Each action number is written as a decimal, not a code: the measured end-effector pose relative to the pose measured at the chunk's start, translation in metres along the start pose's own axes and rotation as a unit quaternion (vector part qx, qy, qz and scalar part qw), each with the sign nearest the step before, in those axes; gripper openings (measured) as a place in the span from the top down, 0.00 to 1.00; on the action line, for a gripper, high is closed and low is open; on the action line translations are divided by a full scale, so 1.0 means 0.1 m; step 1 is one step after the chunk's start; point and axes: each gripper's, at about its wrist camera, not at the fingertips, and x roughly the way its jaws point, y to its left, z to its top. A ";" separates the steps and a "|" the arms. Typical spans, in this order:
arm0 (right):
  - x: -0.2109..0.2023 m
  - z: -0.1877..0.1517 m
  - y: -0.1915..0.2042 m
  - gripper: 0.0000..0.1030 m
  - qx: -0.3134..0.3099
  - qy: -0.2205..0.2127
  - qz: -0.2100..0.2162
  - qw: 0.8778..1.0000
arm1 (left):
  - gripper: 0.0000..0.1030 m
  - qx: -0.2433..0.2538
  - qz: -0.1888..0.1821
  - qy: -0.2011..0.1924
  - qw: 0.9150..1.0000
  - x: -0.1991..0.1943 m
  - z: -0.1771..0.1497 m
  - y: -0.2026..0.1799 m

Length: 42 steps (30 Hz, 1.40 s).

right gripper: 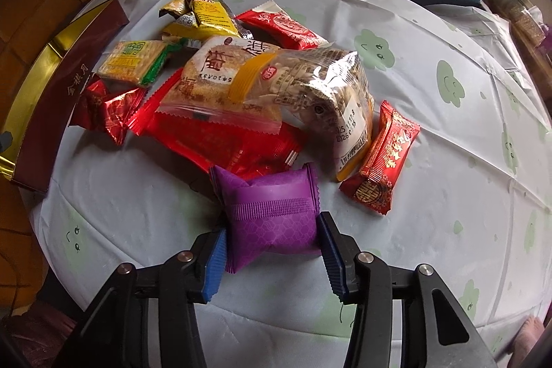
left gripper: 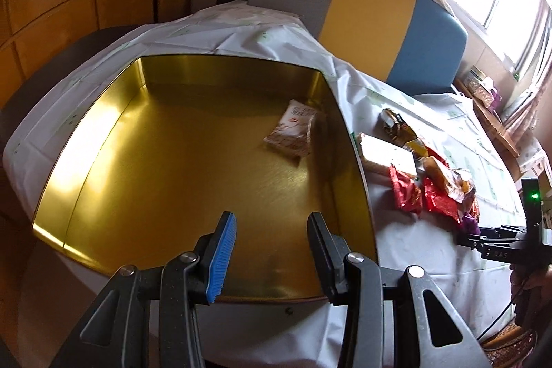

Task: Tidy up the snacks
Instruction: 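Carry the purple pouch into the gold tin and release it with the right gripper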

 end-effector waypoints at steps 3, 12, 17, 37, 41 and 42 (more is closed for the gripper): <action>-0.07 -0.05 0.07 0.53 -0.003 -0.007 0.005 1.000 | 0.58 -0.005 0.001 0.001 1.000 -0.02 -0.02 0.05; -0.50 -0.12 0.55 0.53 -0.031 -0.063 0.046 0.996 | 0.58 -0.011 0.011 -0.006 1.000 -0.05 -0.04 0.13; -0.66 0.04 1.06 0.53 -0.065 -0.086 0.092 0.990 | 0.58 -0.018 0.010 -0.007 1.000 -0.06 -0.05 0.18; -0.72 0.57 2.47 0.52 -0.160 -0.105 0.183 0.964 | 0.58 -0.068 0.028 -0.017 0.997 -0.13 -0.10 0.59; -0.61 0.65 2.57 0.49 -0.163 -0.103 0.174 0.966 | 0.58 -0.078 0.033 -0.020 0.996 -0.14 -0.10 0.67; -0.58 0.68 2.59 0.47 -0.161 -0.104 0.168 0.967 | 0.58 -0.079 0.034 -0.020 0.996 -0.15 -0.11 0.68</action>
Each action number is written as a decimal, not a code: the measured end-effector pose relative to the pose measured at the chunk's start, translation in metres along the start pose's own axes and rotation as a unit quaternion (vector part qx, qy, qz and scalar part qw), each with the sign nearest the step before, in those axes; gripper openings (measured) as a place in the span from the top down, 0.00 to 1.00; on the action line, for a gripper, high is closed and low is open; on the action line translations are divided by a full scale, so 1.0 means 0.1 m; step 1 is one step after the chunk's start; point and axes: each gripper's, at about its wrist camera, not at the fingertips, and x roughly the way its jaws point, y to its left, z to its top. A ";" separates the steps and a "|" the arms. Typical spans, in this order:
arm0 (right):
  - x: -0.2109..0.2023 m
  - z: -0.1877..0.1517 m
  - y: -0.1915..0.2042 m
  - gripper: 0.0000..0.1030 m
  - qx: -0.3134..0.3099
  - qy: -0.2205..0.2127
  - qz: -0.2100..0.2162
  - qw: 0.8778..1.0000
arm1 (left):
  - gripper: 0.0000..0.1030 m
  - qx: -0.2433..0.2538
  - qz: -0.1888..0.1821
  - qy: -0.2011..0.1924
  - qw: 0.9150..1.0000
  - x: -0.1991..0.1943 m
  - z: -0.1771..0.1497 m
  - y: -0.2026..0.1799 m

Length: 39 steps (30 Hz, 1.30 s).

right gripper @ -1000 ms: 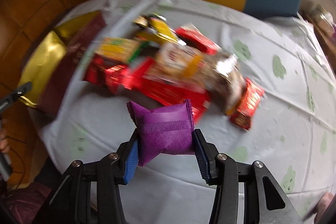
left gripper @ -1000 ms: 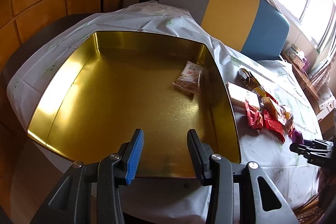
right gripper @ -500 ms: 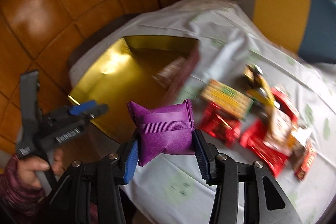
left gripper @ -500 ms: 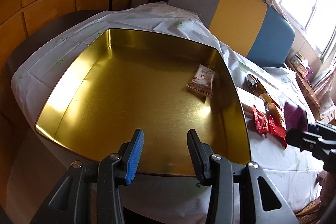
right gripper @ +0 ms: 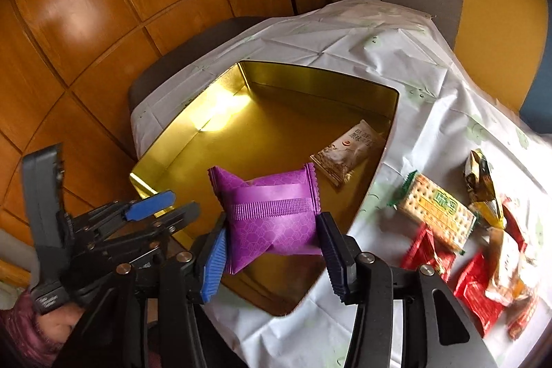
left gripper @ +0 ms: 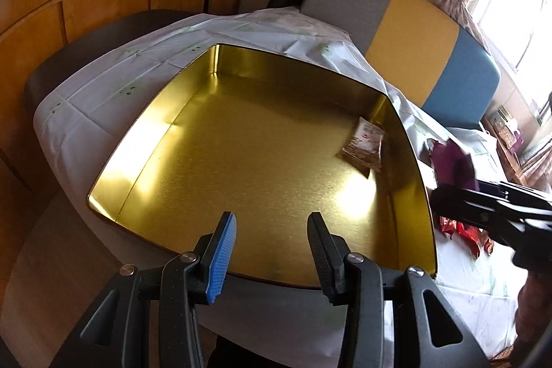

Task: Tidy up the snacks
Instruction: 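Carry the purple pouch into the gold tin and release it with the right gripper, then move both tools back toward the remaining snacks on the table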

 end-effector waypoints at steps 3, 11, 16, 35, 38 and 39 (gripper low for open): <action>0.12 0.04 -0.05 0.44 0.004 0.002 -0.015 1.000 | 0.58 -0.002 0.000 0.002 1.000 0.01 0.00 0.02; 0.02 -0.06 -0.27 0.43 0.033 -0.009 -0.028 0.999 | 0.58 0.018 -0.008 0.000 1.000 0.01 -0.03 -0.06; -0.15 -0.16 -0.39 0.40 0.049 -0.027 -0.032 0.998 | 0.58 0.042 -0.008 -0.004 0.999 -0.02 -0.05 -0.17; -0.57 -0.50 -0.84 0.24 0.075 -0.052 -0.084 0.992 | 0.58 0.111 -0.013 -0.016 0.994 -0.16 -0.12 -0.53; -0.66 -0.58 -1.03 0.24 0.087 -0.049 -0.101 0.990 | 0.58 0.119 -0.015 -0.016 0.993 -0.17 -0.12 -0.58; -0.70 -0.61 -1.10 0.24 0.093 -0.048 -0.107 0.989 | 0.58 0.123 -0.016 -0.016 0.992 -0.17 -0.12 -0.60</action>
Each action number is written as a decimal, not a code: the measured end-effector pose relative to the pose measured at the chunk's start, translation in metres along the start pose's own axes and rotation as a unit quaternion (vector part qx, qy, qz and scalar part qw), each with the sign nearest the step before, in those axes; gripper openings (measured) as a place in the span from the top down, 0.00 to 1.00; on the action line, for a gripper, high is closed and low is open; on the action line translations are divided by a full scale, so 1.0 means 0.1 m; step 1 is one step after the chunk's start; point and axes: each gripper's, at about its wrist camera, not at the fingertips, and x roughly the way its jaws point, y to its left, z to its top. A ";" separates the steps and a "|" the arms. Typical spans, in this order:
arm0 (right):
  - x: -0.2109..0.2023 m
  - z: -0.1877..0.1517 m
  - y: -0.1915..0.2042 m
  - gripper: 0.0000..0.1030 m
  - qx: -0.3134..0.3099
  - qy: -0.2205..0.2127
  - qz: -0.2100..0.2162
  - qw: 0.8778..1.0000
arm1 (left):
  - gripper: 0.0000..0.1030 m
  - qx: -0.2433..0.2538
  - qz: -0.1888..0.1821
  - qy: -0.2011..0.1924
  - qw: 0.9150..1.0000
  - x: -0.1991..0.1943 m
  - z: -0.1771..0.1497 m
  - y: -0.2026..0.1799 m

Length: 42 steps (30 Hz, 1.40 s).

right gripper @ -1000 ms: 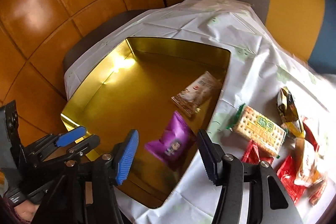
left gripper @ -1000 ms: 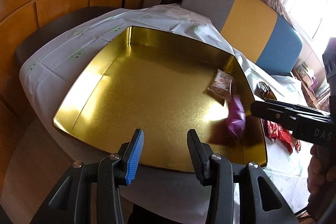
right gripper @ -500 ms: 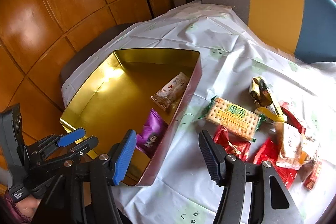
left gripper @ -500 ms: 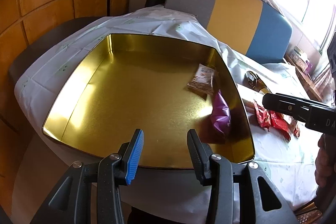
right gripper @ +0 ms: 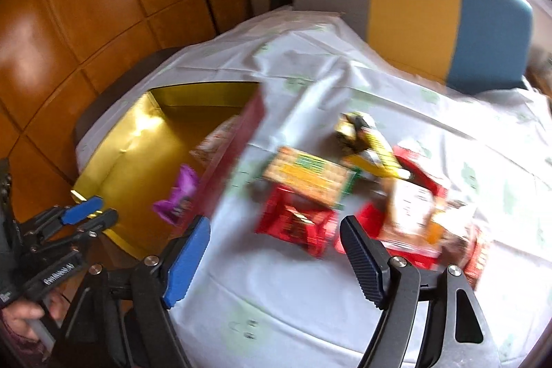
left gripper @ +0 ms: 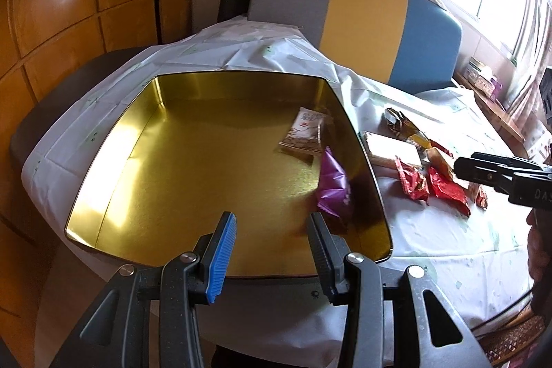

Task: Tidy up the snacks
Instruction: 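Move both tools back toward the remaining snacks on the table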

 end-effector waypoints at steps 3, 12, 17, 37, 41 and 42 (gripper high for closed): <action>-0.08 -0.05 -0.26 0.22 0.016 0.001 -0.020 1.000 | 0.58 0.008 -0.002 0.001 1.000 0.01 0.01 -0.06; -0.38 -0.15 -1.08 0.05 0.059 -0.026 -0.110 0.992 | 0.58 0.032 -0.012 0.004 0.999 0.02 0.03 -0.24; -0.52 -0.24 -1.59 0.00 0.092 -0.060 -0.190 0.976 | 0.58 0.056 -0.022 0.003 0.998 0.00 0.10 -0.42; -0.57 -0.37 -2.11 0.00 0.238 -0.047 -0.103 0.965 | 0.34 0.325 -0.087 0.089 0.937 0.74 0.28 -1.95; -0.61 -0.35 -2.16 0.00 0.250 -0.055 -0.093 0.962 | 0.31 0.360 -0.072 0.111 0.924 0.95 0.33 -2.01; -0.61 -0.35 -2.17 0.00 0.254 -0.056 -0.092 0.961 | 0.31 0.367 -0.067 0.115 0.921 1.01 0.35 -2.03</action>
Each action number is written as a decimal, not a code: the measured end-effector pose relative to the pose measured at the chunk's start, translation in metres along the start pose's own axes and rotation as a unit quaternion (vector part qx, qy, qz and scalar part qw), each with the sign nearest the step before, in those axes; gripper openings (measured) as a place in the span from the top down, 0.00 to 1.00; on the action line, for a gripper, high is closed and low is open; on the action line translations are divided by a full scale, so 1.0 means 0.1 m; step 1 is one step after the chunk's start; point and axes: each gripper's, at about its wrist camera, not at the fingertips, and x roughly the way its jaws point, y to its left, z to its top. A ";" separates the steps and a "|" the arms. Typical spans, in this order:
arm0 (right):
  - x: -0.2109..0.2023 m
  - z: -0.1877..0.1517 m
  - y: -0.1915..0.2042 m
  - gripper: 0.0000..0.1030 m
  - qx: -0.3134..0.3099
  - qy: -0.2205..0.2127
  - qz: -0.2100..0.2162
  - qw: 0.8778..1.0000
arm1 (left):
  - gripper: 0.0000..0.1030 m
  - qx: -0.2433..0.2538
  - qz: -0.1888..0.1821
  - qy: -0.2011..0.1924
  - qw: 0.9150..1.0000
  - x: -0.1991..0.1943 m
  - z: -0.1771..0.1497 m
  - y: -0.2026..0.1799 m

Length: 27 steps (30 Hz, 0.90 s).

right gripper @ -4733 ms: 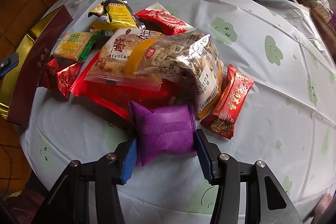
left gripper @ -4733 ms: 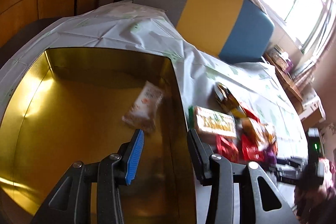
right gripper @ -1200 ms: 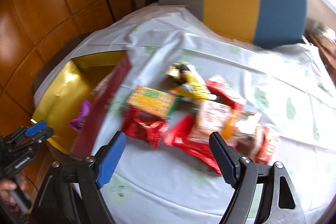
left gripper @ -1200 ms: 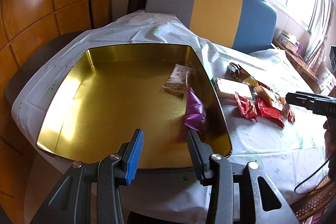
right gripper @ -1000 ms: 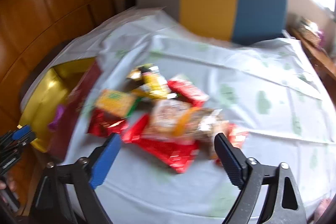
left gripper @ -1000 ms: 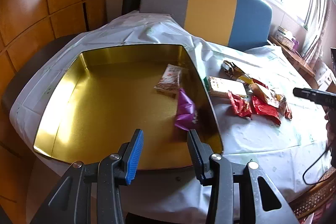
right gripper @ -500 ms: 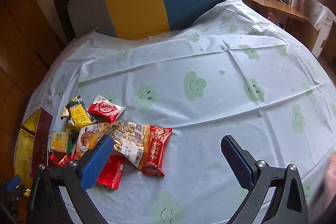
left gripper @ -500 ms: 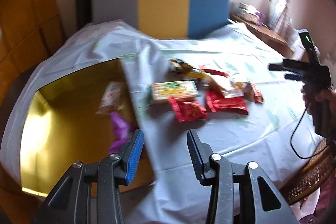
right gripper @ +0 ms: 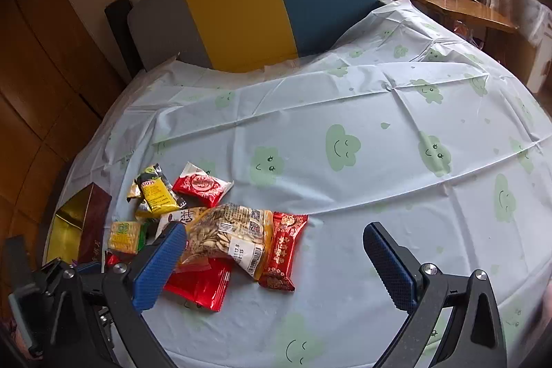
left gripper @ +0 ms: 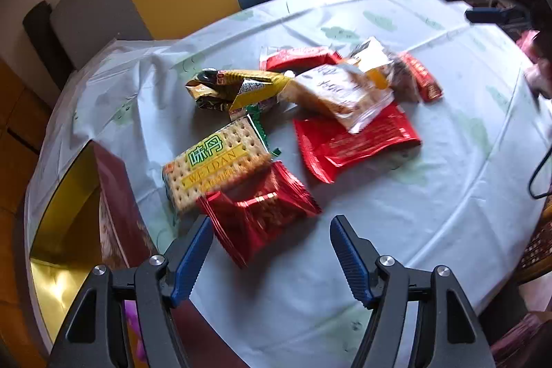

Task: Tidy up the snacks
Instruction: 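Move both tools back toward the remaining snacks on the table, then grasp the red wrapped snack with the left gripper while the right gripper grasps the WEIDAN cracker pack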

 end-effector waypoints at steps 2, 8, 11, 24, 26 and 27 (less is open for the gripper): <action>-0.01 0.00 -0.01 0.00 0.004 0.001 0.002 1.000 | 0.31 0.006 -0.001 0.012 1.000 0.09 0.04 0.00; -0.04 0.01 0.01 0.00 -0.004 -0.011 -0.002 1.000 | 0.67 -0.004 -0.047 0.025 0.999 0.13 -0.07 -0.10; -0.05 0.01 0.04 0.00 -0.011 -0.010 -0.001 1.000 | 0.67 -0.036 -0.079 0.020 0.996 0.06 -0.21 -0.15; -0.05 -0.01 0.01 0.00 -0.004 -0.006 -0.005 1.000 | 0.42 0.021 -0.060 -0.007 0.998 -0.12 -0.13 -0.20; -0.05 -0.01 0.01 0.00 -0.002 -0.006 -0.006 1.000 | 0.42 0.045 -0.047 -0.003 0.998 -0.04 -0.06 -0.22; -0.05 -0.01 0.01 0.00 -0.002 -0.006 -0.006 1.000 | 0.42 0.058 -0.046 0.000 0.997 0.00 -0.04 -0.24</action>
